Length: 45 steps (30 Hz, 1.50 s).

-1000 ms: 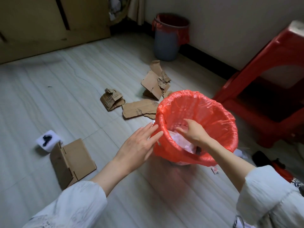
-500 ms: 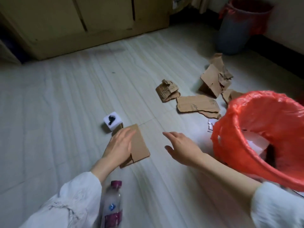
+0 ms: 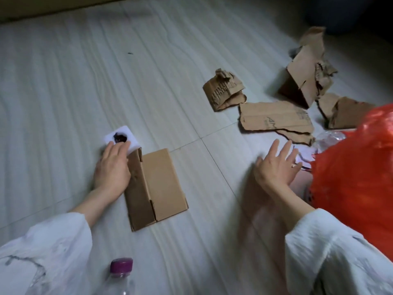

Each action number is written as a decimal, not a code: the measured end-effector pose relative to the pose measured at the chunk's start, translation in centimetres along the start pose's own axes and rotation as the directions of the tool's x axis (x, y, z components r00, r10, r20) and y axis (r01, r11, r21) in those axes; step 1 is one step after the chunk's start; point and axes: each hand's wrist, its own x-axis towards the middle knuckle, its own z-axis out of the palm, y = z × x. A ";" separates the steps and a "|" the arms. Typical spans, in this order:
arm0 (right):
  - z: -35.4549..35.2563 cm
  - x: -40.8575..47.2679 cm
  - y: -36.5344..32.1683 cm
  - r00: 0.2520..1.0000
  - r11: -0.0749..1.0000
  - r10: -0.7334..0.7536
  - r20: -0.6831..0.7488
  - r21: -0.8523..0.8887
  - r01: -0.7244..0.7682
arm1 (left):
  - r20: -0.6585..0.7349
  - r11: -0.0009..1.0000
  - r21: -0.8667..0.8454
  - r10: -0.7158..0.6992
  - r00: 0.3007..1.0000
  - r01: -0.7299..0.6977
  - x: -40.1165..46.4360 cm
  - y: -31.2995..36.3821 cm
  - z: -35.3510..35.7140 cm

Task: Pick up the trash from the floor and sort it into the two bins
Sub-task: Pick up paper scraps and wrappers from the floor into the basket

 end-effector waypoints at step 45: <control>-1.3 -9.2 -1.3 0.933 0.792 -0.186 0.308 0.609 -0.043 | -0.182 0.876 -0.191 0.412 0.893 -0.443 -6.1 12.2 0.1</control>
